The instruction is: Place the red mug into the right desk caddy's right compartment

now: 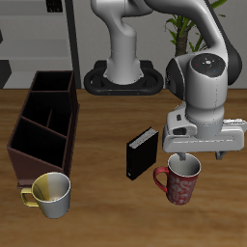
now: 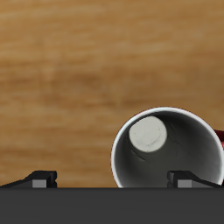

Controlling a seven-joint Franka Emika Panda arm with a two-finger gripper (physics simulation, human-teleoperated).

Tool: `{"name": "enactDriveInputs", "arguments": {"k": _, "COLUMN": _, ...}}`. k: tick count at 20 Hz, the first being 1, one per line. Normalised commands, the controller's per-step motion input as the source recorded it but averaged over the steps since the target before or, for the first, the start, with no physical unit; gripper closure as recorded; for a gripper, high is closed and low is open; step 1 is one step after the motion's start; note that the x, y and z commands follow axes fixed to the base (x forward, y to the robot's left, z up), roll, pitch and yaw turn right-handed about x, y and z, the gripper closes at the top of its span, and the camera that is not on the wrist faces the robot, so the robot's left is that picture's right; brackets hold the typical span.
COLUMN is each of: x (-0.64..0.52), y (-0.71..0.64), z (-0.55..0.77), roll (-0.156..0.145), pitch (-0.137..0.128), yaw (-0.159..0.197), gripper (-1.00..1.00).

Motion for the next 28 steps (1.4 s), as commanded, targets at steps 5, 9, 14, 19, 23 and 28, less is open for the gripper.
{"name": "enactDriveInputs", "arguments": {"k": 5, "x": 0.09, "y": 0.04, "z": -0.39, "roll": 0.001, "pitch": 0.050, "yaw": 0.011, "gripper": -1.00}}
{"name": "enactDriveInputs", "arguments": {"k": 9, "x": 0.05, "y": 0.09, "z": -0.36, "roll": 0.008, "pitch": 0.046, "yaw": -0.011, "gripper": -1.00}}
{"name": "enactDriveInputs", "arguments": {"k": 14, "x": -0.02, "y": 0.08, "z": -0.39, "roll": 0.030, "pitch": 0.049, "yaw": -0.025, "gripper": 1.00}}
{"name": "enactDriveInputs", "arguments": {"k": 19, "x": 0.01, "y": -0.10, "z": -0.26, "roll": 0.004, "pitch": 0.033, "yaw": -0.009, "gripper": 1.00}}
{"name": "enactDriveInputs", "arguments": {"k": 23, "x": 0.09, "y": -0.16, "z": -0.23, "roll": -0.018, "pitch": 0.036, "yaw": -0.028, "gripper": 1.00}}
{"name": "enactDriveInputs", "arguments": {"k": 28, "x": 0.05, "y": -0.08, "z": 0.08, "roll": -0.015, "pitch": -0.009, "yaw": 0.000, "gripper": 1.00}}
